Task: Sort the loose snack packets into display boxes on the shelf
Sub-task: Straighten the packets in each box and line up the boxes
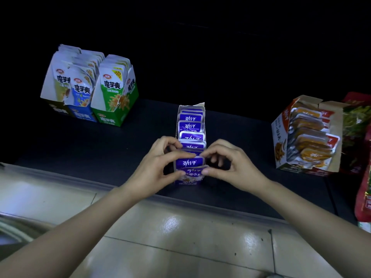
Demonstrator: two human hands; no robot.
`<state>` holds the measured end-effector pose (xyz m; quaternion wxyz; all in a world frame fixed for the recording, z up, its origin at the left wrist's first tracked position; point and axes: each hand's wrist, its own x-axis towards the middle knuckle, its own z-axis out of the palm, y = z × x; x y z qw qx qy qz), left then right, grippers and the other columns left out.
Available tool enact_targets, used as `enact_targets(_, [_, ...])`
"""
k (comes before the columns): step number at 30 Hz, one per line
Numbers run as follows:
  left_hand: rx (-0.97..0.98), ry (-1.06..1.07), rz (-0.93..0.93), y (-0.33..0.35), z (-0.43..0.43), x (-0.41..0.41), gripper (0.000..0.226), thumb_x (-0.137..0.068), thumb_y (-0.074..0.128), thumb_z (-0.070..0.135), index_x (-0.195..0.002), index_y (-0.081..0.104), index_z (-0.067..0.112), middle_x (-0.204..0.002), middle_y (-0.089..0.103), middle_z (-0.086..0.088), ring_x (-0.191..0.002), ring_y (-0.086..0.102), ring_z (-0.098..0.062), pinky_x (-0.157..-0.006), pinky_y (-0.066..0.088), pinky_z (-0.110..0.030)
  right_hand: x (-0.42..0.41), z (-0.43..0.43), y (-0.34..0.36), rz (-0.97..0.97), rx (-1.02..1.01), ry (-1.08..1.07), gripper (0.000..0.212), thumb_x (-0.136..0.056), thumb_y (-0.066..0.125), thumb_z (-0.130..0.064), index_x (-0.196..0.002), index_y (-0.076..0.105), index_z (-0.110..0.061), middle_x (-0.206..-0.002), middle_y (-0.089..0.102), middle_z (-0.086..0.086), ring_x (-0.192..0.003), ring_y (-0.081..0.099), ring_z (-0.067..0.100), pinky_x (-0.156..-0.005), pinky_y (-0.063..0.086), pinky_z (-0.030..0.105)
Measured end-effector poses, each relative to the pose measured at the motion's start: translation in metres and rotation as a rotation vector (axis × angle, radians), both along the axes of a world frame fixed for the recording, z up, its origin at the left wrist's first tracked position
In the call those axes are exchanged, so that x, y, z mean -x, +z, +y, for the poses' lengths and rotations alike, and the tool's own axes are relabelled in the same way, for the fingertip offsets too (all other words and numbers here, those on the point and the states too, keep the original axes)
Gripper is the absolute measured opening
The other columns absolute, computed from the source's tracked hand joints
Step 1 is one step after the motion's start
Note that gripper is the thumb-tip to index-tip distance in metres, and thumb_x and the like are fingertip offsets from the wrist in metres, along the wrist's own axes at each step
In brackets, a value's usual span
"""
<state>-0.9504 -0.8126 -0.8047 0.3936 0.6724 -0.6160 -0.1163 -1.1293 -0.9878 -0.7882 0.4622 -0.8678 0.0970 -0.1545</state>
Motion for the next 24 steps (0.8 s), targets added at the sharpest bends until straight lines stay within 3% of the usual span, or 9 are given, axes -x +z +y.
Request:
enact_targets(3, [0.017,0.03,0.06,-0.005,-0.006,0.011,0.028,-0.084,0.068,0.024,-0.11,0.067,0.034,-0.124,0.038,0.007,-0.119,0.043,-0.02,-0.096,0.046,-0.035,-0.002,0.004,-0.007,-0.007,0.072,0.015,0.024,-0.082,0.072,-0.034,-0.091,0.066,-0.012,-0.095,0.057,-0.002,-0.081,0.057,0.018,-0.063,0.049,0.033])
enact_targets(5, [0.016,0.047,0.121,-0.006,-0.01,0.015,0.027,-0.082,0.068,0.015,-0.104,0.07,0.03,-0.126,0.04,0.006,-0.12,0.044,-0.02,-0.095,0.047,-0.04,-0.003,0.004,-0.01,-0.044,0.125,-0.001,0.025,-0.084,0.07,-0.034,-0.089,0.068,-0.01,-0.098,0.055,-0.003,-0.089,0.057,0.017,-0.067,0.049,0.028])
enact_targets(10, [0.031,0.039,0.067,-0.007,-0.006,0.011,0.033,-0.085,0.065,0.028,-0.118,0.065,0.029,-0.134,0.046,0.004,-0.125,0.044,-0.019,-0.1,0.044,-0.031,-0.006,-0.001,-0.011,-0.067,0.292,-0.042,0.026,-0.083,0.07,-0.037,-0.089,0.069,-0.012,-0.128,0.052,0.0,-0.118,0.048,0.015,-0.091,0.043,0.019])
enact_targets(15, [0.02,0.135,0.001,-0.008,-0.001,0.013,0.062,-0.084,0.066,0.047,-0.136,0.051,0.016,-0.127,0.05,0.005,-0.122,0.044,-0.013,-0.102,0.04,-0.027,-0.006,0.006,-0.013,-0.119,0.305,-0.019,0.021,-0.086,0.072,-0.024,-0.1,0.068,-0.009,-0.107,0.061,-0.003,-0.1,0.051,0.01,-0.08,0.038,0.012])
enact_targets(19, [0.063,0.1,-0.088,-0.01,-0.001,0.011,0.039,-0.089,0.063,0.041,-0.12,0.066,0.017,-0.12,0.053,0.004,-0.116,0.047,-0.016,-0.097,0.043,-0.035,-0.002,0.012,-0.01,-0.092,0.212,0.046,0.03,-0.086,0.072,-0.019,-0.113,0.061,-0.013,-0.108,0.057,-0.006,-0.097,0.054,0.01,-0.077,0.044,0.017])
enact_targets(21, [0.081,0.064,-0.077,-0.011,0.0,0.012,0.031,-0.09,0.064,0.037,-0.113,0.068,0.017,-0.114,0.057,0.007,-0.109,0.052,-0.013,-0.09,0.046,-0.039,-0.003,0.006,-0.006,-0.095,0.136,0.011,0.037,-0.088,0.07,-0.025,-0.121,0.059,-0.012,-0.108,0.059,-0.002,-0.096,0.055,0.011,-0.079,0.046,0.023])
enact_targets(24, [0.073,0.063,-0.054,-0.014,0.0,0.011,0.03,-0.091,0.064,0.036,-0.115,0.068,0.018,-0.127,0.053,0.003,-0.12,0.048,-0.015,-0.096,0.046,-0.037,-0.005,-0.008,-0.006,0.018,0.164,-0.08,0.061,-0.094,0.049,-0.053,-0.139,0.049,-0.013,-0.128,0.056,-0.003,-0.117,0.049,0.009,-0.097,0.041,0.022])
